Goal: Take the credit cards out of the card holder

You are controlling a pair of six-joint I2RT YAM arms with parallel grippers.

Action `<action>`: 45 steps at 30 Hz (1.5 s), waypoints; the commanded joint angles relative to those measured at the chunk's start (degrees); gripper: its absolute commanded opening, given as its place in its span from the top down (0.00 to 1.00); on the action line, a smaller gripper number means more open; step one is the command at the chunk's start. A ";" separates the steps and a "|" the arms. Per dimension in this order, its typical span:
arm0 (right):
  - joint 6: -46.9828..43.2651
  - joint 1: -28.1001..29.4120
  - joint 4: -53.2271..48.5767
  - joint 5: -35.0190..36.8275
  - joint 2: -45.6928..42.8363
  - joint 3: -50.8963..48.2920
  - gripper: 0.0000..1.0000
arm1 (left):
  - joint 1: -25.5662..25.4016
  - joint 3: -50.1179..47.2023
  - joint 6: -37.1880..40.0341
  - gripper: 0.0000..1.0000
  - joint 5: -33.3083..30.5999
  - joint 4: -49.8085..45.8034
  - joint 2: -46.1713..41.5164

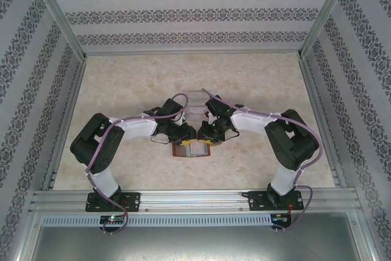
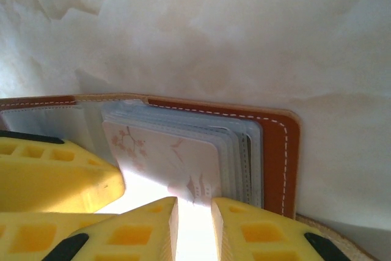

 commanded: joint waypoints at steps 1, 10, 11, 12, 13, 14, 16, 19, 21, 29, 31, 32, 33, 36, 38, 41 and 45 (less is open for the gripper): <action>-0.60 0.48 -2.19 1.54 1.58 -0.90 0.75 | 0.55 0.66 0.88 0.65 -0.06 -1.62 1.10; -0.79 0.50 -3.35 2.19 1.49 -1.00 0.67 | 0.47 3.67 5.44 0.65 -5.26 -11.00 0.75; -0.81 0.53 -3.44 2.21 1.49 -0.99 0.67 | 0.47 3.92 5.73 0.65 -5.78 -11.84 0.61; -0.81 0.54 -3.51 2.25 1.45 -1.02 0.66 | 0.45 4.08 5.94 0.65 -5.96 -12.24 0.44; -0.92 0.49 -3.62 2.33 1.45 -0.99 0.66 | 0.46 4.16 6.01 0.65 -5.90 -12.37 0.26; -0.93 0.46 -3.71 2.35 1.40 -0.91 0.65 | 0.47 4.20 5.87 0.65 -5.78 -12.27 0.13; -0.91 0.43 -3.97 2.33 1.12 -0.86 0.64 | 0.45 4.16 5.37 0.65 -4.99 -11.34 -0.29; -0.77 0.46 -3.84 2.17 0.30 -0.89 0.64 | 0.49 3.50 3.92 0.65 -3.59 -8.38 -1.59; -0.65 0.45 -3.45 2.02 -0.75 -0.99 0.64 | 0.53 3.21 2.96 0.65 -2.84 -6.79 -2.15; -0.39 0.24 -3.97 2.77 -3.82 -1.28 0.65 | 0.45 2.67 1.87 0.78 -3.15 -6.28 -1.67; -0.38 0.08 -4.07 2.77 -4.04 -1.49 0.65 | 0.48 3.07 2.92 0.81 -4.57 -8.47 -1.63; -0.37 0.13 -4.08 2.77 -4.05 -1.56 0.65 | 0.45 3.38 3.53 0.82 -5.25 -9.46 -1.56; -0.39 0.03 -4.06 2.77 -4.12 -1.64 0.65 | 0.48 3.49 3.91 0.83 -5.53 -10.06 -1.55; -0.38 -0.01 -4.06 2.78 -4.22 -1.69 0.65 | 0.47 3.67 4.41 0.85 -5.59 -10.84 -1.33; -0.38 -0.01 -4.06 2.77 -4.22 -1.65 0.65 | 0.45 3.86 4.74 0.86 -5.54 -11.24 -0.94; -0.38 0.02 -4.05 2.72 -4.09 -1.51 0.65 | 0.47 3.91 4.81 0.84 -5.09 -10.73 -0.16; -0.46 0.01 -4.15 2.70 -4.12 -1.55 0.65 | 0.45 3.76 4.41 0.80 -3.79 -9.27 0.54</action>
